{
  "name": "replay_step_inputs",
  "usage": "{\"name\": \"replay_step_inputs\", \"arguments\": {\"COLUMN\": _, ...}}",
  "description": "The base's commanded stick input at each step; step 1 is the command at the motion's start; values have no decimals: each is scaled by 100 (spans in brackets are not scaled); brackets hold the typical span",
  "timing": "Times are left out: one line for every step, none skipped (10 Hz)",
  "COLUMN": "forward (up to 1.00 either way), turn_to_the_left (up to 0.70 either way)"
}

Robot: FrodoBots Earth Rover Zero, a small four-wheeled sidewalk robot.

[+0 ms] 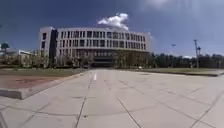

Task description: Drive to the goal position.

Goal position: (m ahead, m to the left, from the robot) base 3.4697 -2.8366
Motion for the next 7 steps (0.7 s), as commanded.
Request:
{"name": "replay_step_inputs", "arguments": {"forward": 70, "turn_to_the_left": 1}}
{"name": "replay_step_inputs", "arguments": {"forward": 70, "turn_to_the_left": 2}}
{"name": "replay_step_inputs", "arguments": {"forward": 70, "turn_to_the_left": 2}}
{"name": "replay_step_inputs", "arguments": {"forward": 70, "turn_to_the_left": 2}}
{"name": "replay_step_inputs", "arguments": {"forward": 70, "turn_to_the_left": 1}}
{"name": "replay_step_inputs", "arguments": {"forward": 70, "turn_to_the_left": 1}}
{"name": "replay_step_inputs", "arguments": {"forward": 70, "turn_to_the_left": 3}}
